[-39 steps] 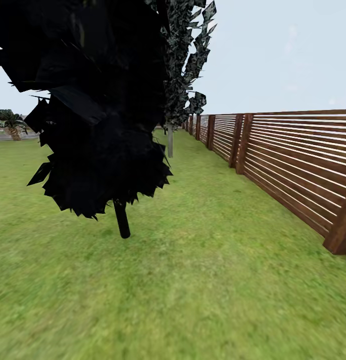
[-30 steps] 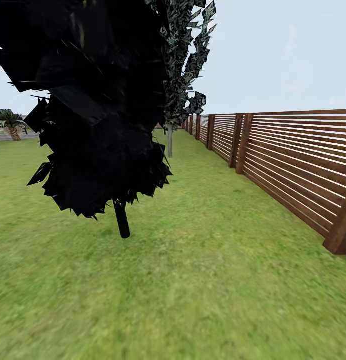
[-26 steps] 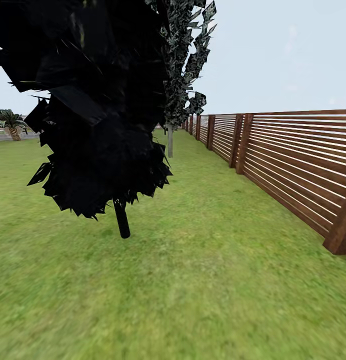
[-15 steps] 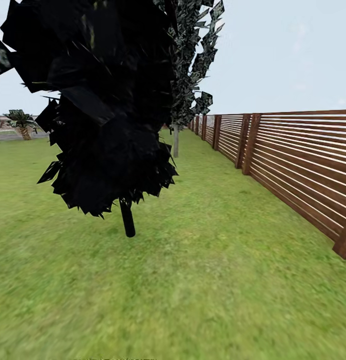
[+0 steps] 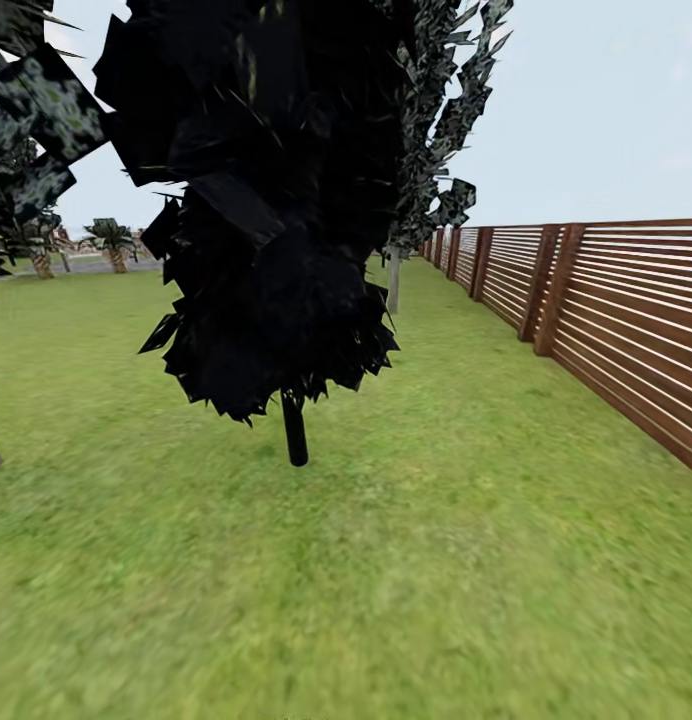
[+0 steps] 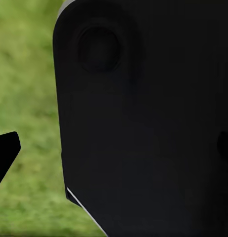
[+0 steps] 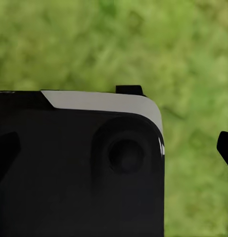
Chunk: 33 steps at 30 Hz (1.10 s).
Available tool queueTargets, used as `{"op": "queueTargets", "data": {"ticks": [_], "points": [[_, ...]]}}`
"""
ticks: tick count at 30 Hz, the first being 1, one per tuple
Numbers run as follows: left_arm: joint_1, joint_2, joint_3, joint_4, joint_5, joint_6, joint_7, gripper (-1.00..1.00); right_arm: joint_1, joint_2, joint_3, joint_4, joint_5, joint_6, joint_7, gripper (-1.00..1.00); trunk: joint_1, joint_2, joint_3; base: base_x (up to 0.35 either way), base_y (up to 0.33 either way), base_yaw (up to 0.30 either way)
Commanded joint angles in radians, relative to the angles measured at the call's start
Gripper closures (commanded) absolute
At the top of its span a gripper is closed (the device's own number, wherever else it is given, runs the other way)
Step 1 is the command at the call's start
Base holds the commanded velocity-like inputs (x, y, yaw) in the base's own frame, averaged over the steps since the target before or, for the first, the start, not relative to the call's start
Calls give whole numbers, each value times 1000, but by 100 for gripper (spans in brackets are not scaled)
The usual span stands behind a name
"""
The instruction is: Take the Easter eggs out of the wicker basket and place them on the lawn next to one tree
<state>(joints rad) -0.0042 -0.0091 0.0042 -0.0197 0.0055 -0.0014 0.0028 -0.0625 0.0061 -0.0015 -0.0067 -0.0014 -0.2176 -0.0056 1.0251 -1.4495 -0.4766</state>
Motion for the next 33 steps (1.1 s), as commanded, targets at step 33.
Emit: {"op": "queueTargets", "data": {"ticks": [33], "points": [[0,1,4,-1,1,0,3,-100,0,0,1,2,0,-5,-1,-100,0,-1,-24,0,0,183]]}}
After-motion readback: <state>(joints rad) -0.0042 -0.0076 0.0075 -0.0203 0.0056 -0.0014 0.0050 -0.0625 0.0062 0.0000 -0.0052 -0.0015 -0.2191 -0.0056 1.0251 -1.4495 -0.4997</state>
